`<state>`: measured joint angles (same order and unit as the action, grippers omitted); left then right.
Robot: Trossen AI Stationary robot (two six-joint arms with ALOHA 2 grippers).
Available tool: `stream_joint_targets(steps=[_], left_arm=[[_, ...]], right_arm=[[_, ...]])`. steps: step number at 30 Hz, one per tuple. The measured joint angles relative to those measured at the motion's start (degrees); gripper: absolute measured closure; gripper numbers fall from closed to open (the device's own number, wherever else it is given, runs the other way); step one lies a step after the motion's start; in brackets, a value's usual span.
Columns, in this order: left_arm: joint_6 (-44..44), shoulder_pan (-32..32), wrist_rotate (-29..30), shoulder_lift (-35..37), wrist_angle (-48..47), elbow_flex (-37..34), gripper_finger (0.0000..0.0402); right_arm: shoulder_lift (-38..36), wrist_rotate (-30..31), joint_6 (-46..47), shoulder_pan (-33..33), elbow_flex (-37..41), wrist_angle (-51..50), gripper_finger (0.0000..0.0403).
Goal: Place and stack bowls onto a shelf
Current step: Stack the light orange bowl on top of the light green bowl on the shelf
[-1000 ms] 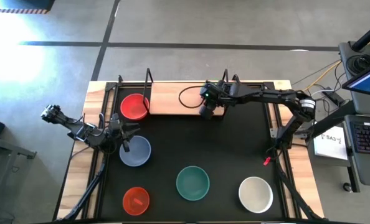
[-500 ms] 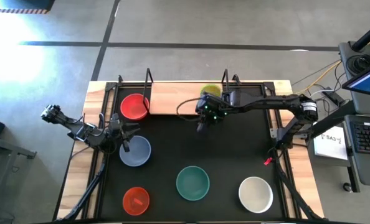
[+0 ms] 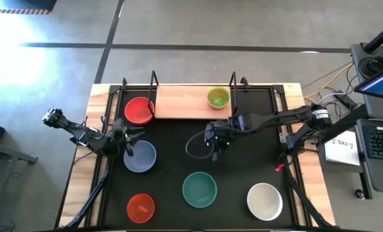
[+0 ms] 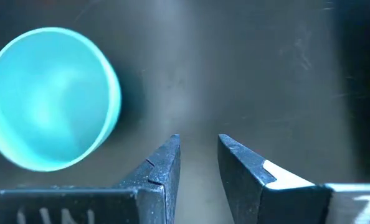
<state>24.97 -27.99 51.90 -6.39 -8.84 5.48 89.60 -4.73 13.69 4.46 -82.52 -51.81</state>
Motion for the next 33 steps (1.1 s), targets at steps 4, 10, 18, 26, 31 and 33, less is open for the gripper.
stream_joint_targets(steps=[4, 10, 18, 26, 31, 33], left_arm=[[-0.09, 0.00, 0.02, 0.00, 0.19, 0.00, 0.0297], [-1.79, 0.02, 0.01, -0.02, 5.61, 0.00, 0.0297], [2.65, 0.13, -1.54, -1.23, 11.09, 0.00, 0.0297], [6.13, 0.10, -11.87, -12.88, 23.75, 0.00, 0.0297], [11.39, 0.07, -12.66, -23.15, 25.72, 0.73, 0.0297], [12.28, 0.08, -13.57, -27.12, 25.71, 1.99, 0.0297]], right_arm=[[-0.02, 0.25, 1.88, 2.47, 0.00, -0.04, 0.0307], [-0.02, 0.22, 5.60, 6.37, 0.02, -2.43, 0.0307], [-0.02, 3.00, 6.93, 9.94, 0.02, -2.49, 0.0307], [-0.04, 3.41, 8.94, 10.69, 0.04, -2.54, 0.0307], [-0.04, 3.43, 9.44, 10.69, 0.07, -2.78, 0.0307], [-0.04, 3.43, 9.43, 10.69, 0.07, -2.96, 0.0307]])
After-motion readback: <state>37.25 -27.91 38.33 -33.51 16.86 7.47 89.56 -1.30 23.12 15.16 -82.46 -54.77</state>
